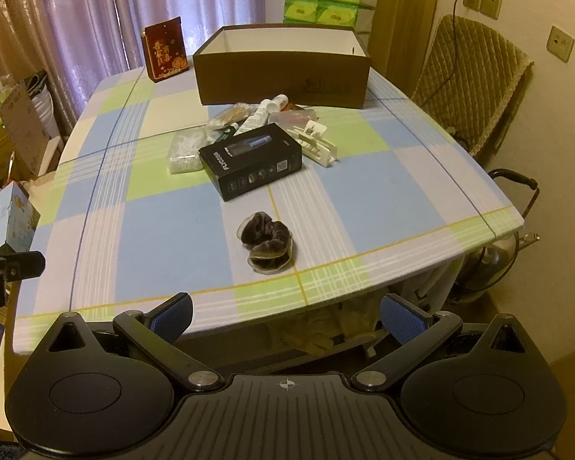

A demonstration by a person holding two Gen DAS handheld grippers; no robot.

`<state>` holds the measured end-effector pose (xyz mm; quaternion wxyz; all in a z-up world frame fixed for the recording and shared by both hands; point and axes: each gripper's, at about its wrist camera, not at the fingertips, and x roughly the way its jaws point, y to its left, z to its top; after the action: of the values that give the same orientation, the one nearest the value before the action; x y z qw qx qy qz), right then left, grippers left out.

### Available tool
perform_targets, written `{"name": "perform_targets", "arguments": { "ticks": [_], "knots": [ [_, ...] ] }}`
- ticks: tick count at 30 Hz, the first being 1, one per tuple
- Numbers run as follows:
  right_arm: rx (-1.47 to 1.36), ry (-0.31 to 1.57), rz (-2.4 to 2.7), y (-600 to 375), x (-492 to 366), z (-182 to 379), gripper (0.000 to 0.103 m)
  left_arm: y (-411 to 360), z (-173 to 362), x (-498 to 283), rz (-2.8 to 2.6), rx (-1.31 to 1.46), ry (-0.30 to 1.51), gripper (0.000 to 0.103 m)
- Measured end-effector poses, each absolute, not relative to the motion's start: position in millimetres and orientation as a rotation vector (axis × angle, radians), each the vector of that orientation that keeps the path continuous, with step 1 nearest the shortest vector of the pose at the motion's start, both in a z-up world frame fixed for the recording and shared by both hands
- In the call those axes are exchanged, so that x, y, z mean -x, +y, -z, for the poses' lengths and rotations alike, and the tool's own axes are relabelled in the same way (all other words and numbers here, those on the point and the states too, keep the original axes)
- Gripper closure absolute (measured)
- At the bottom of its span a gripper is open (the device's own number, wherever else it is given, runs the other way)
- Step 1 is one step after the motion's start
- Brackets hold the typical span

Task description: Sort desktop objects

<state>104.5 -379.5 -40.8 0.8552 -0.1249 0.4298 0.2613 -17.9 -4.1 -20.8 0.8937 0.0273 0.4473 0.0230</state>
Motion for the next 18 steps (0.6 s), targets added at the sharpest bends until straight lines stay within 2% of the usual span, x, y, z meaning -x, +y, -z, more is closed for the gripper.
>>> {"name": "perform_targets", "arguments": {
  "ticks": [18],
  "knots": [
    [0.263, 0.915, -0.556, -379.2, -104.8, 38.5, 0.002, -1.8, 24.2, 16.6, -0.052, -0.057, 0.945, 0.001]
  ]
}}
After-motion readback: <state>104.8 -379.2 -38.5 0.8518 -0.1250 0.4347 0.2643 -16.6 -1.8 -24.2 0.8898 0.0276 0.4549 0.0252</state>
